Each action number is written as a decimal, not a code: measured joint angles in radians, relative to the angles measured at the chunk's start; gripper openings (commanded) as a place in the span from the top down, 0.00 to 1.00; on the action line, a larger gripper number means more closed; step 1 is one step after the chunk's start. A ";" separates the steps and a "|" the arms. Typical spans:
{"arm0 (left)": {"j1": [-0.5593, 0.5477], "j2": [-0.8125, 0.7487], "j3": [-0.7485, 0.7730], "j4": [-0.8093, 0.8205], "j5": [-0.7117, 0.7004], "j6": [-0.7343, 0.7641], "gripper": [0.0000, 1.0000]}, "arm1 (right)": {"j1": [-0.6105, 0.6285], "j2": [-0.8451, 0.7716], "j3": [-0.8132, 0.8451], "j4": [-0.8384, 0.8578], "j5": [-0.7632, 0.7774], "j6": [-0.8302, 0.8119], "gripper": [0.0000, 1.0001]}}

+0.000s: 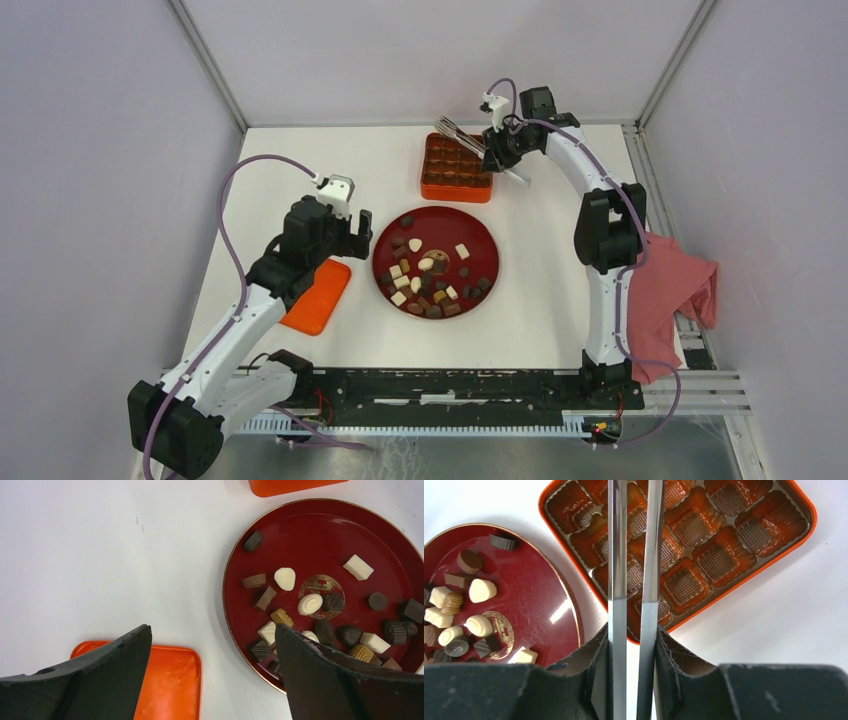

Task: Pack the chocolate
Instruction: Place the fake chocolate in the packing box.

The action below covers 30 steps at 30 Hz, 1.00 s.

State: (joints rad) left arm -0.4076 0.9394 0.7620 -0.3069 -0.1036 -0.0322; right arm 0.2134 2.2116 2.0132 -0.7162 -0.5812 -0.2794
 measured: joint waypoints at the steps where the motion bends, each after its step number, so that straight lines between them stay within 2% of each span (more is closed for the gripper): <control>1: 0.001 0.001 0.000 0.000 0.000 0.000 0.03 | 0.001 0.013 0.006 0.006 0.003 0.002 1.00; 7: 0.007 0.012 0.000 0.000 0.000 0.000 0.03 | 0.023 0.087 0.063 0.019 0.037 0.006 1.00; 19: 0.018 0.020 0.000 -0.001 0.001 0.001 0.03 | 0.044 0.132 0.078 0.019 0.108 0.003 0.96; 30: 0.020 0.027 0.000 0.000 0.002 0.011 0.03 | 0.044 0.148 0.091 0.021 0.132 0.002 0.81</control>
State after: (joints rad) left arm -0.3874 0.9665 0.7620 -0.3073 -0.1020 -0.0212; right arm 0.2573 2.3596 2.1040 -0.6956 -0.4492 -0.2775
